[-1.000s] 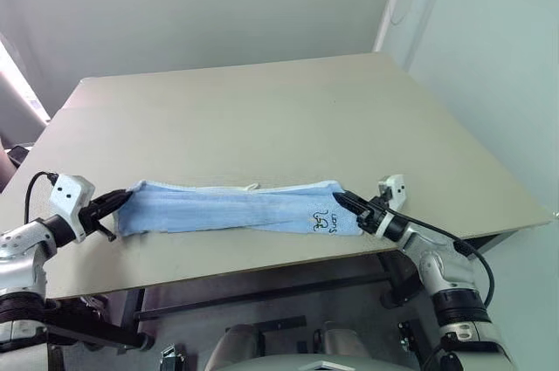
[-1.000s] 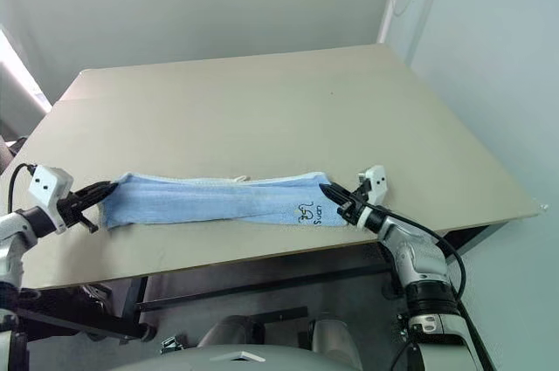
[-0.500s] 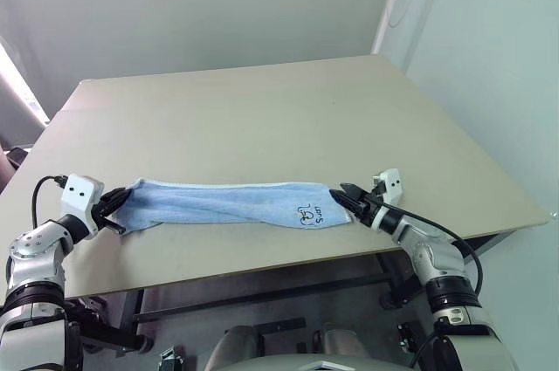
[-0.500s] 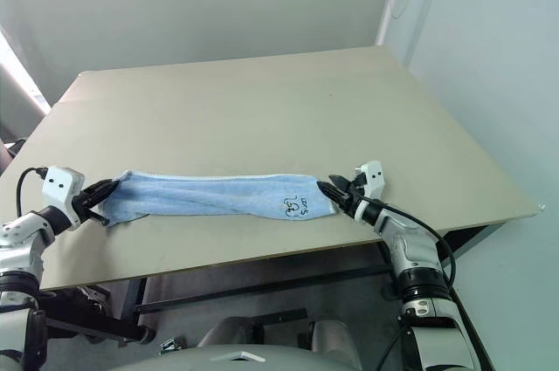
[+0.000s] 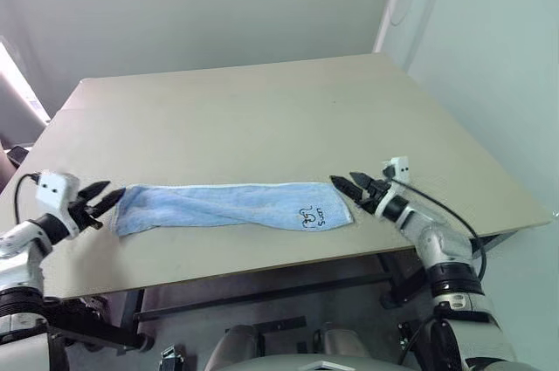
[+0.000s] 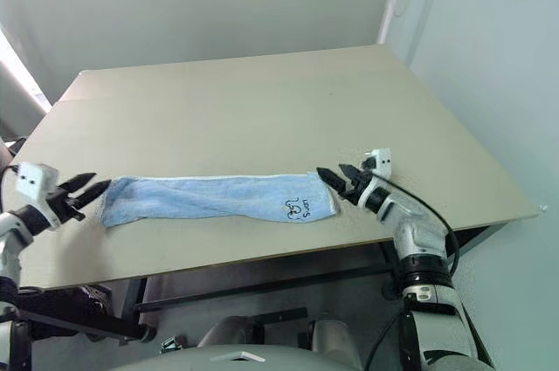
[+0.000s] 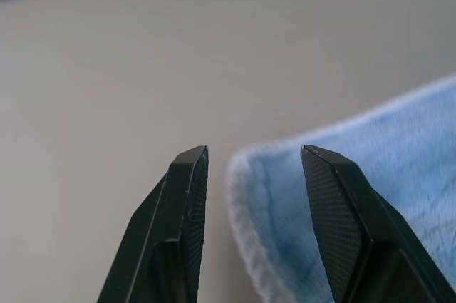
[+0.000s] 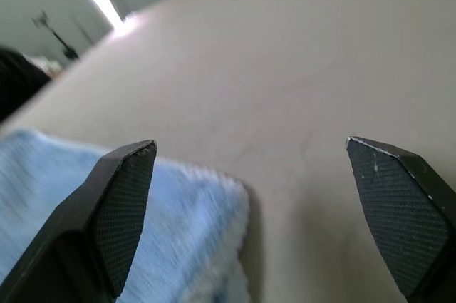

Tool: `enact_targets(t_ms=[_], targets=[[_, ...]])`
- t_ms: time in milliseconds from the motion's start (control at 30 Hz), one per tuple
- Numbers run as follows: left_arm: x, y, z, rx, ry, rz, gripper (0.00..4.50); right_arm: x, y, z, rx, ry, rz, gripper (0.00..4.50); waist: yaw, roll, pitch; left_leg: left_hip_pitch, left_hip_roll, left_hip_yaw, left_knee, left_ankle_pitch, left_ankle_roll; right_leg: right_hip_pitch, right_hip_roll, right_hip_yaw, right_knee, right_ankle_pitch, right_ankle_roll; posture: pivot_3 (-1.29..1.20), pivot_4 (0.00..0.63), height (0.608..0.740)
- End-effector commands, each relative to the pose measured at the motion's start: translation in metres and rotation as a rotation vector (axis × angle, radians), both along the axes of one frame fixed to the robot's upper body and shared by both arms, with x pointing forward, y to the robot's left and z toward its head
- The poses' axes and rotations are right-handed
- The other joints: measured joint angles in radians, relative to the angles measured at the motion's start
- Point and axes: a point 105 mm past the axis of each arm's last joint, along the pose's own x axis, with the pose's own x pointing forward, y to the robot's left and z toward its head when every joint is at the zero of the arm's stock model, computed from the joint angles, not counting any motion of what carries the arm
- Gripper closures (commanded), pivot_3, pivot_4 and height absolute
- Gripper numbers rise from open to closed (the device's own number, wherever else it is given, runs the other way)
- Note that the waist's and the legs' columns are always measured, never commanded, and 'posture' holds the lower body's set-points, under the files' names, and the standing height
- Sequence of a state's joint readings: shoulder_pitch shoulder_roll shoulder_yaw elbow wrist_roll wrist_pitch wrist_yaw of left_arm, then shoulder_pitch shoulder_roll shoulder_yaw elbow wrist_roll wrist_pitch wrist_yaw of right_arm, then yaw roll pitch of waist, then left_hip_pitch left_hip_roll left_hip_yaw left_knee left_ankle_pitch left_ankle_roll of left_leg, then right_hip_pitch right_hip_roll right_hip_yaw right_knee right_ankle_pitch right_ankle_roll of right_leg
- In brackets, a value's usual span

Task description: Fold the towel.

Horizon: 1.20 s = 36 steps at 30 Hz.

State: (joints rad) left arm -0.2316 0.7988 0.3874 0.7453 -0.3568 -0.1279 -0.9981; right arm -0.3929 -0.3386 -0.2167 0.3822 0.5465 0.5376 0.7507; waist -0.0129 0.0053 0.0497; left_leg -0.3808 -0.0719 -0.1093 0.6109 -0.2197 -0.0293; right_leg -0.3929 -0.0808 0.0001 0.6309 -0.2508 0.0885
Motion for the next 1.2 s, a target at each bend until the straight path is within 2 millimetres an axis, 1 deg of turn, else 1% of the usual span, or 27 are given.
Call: enact_targets(t_ms=[33, 100, 133, 167, 200, 233, 300, 333, 467, 600, 667, 800, 1000, 1100, 1167, 1200], targets=[[-0.007, -0.006, 0.018, -0.002, -0.042, -0.047, 2.32, -0.001, -0.005, 0.028, 0.067, 0.089, 0.058, 0.05, 0.000, 0.001, 0.000, -0.001, 0.000, 0.000, 0.000, 0.000, 0.000, 0.000, 0.000, 0.000, 0.000, 0.000, 0.000, 0.00, 0.000, 0.740], [-0.016, -0.016, 0.020, -0.011, -0.030, -0.103, 2.32, -0.013, -0.008, 0.017, -0.042, 0.246, 0.133, 0.05, 0.000, 0.000, 0.000, -0.005, 0.000, 0.000, 0.000, 0.000, 0.001, -0.003, 0.000, 0.000, 0.000, 0.000, -0.001, 0.00, 0.000, 0.740], [-0.021, -0.023, 0.022, -0.020, -0.023, -0.135, 2.32, -0.021, -0.012, 0.015, -0.107, 0.291, 0.178, 0.05, 0.001, 0.001, 0.000, -0.008, 0.000, 0.000, 0.000, 0.001, 0.002, -0.005, 0.000, 0.000, 0.000, 0.000, -0.001, 0.00, 0.000, 0.740], [-0.025, -0.030, 0.023, -0.029, -0.014, -0.161, 2.32, -0.027, -0.015, 0.017, -0.121, 0.312, 0.210, 0.05, 0.002, 0.001, 0.000, -0.011, 0.000, 0.000, 0.001, 0.001, 0.003, -0.009, -0.001, 0.000, 0.000, 0.000, -0.001, 0.00, 0.000, 0.740], [-0.029, -0.036, 0.023, -0.035, -0.004, -0.188, 2.32, -0.029, -0.020, 0.026, -0.040, 0.310, 0.219, 0.05, 0.002, 0.000, 0.000, -0.012, 0.000, 0.000, 0.000, 0.001, 0.003, -0.012, -0.001, 0.000, 0.000, 0.000, -0.001, 0.00, 0.000, 0.740], [-0.033, -0.042, 0.023, -0.037, 0.007, -0.208, 2.32, -0.031, -0.024, 0.030, -0.004, 0.319, 0.226, 0.05, 0.002, 0.000, 0.000, -0.013, 0.000, 0.000, 0.000, 0.001, 0.003, -0.012, -0.001, 0.000, -0.001, 0.000, -0.001, 0.00, 0.000, 0.740], [-0.039, -0.049, 0.017, 0.003, 0.050, -0.236, 2.32, -0.039, -0.032, 0.026, 0.077, 0.466, 0.218, 0.05, 0.002, 0.001, 0.000, -0.014, 0.000, 0.001, 0.000, 0.001, 0.003, -0.010, -0.001, 0.000, -0.001, 0.000, -0.001, 0.00, 0.000, 0.740], [-0.043, -0.052, 0.014, 0.011, 0.076, -0.255, 2.32, -0.043, -0.033, 0.025, 0.096, 0.497, 0.229, 0.05, 0.001, 0.001, 0.000, -0.014, 0.000, 0.001, 0.001, 0.001, 0.003, -0.010, -0.001, 0.000, 0.000, 0.000, -0.001, 0.00, 0.000, 0.740], [-0.060, -0.069, 0.008, 0.009, 0.166, -0.355, 2.32, -0.059, -0.028, 0.023, 0.159, 0.588, 0.289, 0.05, -0.004, 0.001, 0.001, -0.013, 0.001, 0.002, 0.001, 0.000, 0.001, -0.010, -0.001, 0.000, -0.001, 0.000, 0.000, 0.00, 0.000, 0.740], [-0.070, -0.083, 0.002, 0.032, 0.219, -0.415, 2.32, -0.066, -0.016, 0.013, 0.212, 0.654, 0.317, 0.05, -0.002, 0.001, 0.001, -0.013, 0.001, 0.002, 0.001, -0.001, 0.001, -0.010, -0.001, 0.000, -0.001, -0.001, 0.000, 0.00, 0.000, 0.740], [-0.069, -0.086, 0.000, 0.031, 0.221, -0.418, 2.32, -0.066, -0.010, 0.010, 0.229, 0.662, 0.328, 0.05, -0.001, 0.001, 0.001, -0.013, 0.001, 0.002, 0.001, -0.001, 0.001, -0.011, -0.001, 0.000, -0.001, -0.001, 0.000, 0.00, 0.000, 0.740], [-0.066, -0.094, -0.004, 0.033, 0.217, -0.439, 2.32, -0.062, 0.010, 0.007, 0.254, 0.654, 0.356, 0.05, -0.004, 0.001, 0.001, -0.012, 0.001, 0.002, 0.001, -0.001, 0.001, -0.010, -0.001, -0.001, -0.001, -0.002, 0.002, 0.00, 0.000, 0.740], [-0.064, -0.096, -0.004, 0.025, 0.207, -0.440, 2.32, -0.052, 0.030, 0.009, 0.284, 0.627, 0.364, 0.05, -0.007, 0.001, 0.001, -0.012, 0.002, 0.002, 0.000, -0.001, 0.001, -0.010, 0.000, -0.001, 0.000, 0.000, -0.001, 0.00, 0.000, 0.740], [-0.063, -0.096, -0.005, 0.028, 0.207, -0.439, 2.32, -0.046, 0.037, 0.006, 0.286, 0.631, 0.346, 0.05, -0.006, 0.001, 0.001, -0.012, 0.002, 0.002, 0.001, -0.001, 0.001, -0.012, 0.000, -0.001, 0.000, 0.000, -0.001, 0.00, 0.000, 0.740], [-0.062, -0.096, -0.007, 0.034, 0.211, -0.438, 2.32, -0.040, 0.038, 0.000, 0.253, 0.625, 0.304, 0.05, -0.007, 0.001, 0.001, -0.012, 0.002, 0.002, 0.001, -0.001, 0.001, -0.012, 0.000, -0.001, 0.000, 0.000, -0.001, 0.00, 0.000, 0.740], [-0.062, -0.097, -0.008, 0.034, 0.210, -0.437, 2.32, -0.038, 0.036, -0.005, 0.239, 0.625, 0.285, 0.21, -0.007, 0.000, 0.000, -0.011, 0.002, 0.002, 0.001, -0.001, 0.001, -0.012, 0.000, -0.001, 0.000, 0.000, -0.001, 0.00, 0.000, 0.740]])
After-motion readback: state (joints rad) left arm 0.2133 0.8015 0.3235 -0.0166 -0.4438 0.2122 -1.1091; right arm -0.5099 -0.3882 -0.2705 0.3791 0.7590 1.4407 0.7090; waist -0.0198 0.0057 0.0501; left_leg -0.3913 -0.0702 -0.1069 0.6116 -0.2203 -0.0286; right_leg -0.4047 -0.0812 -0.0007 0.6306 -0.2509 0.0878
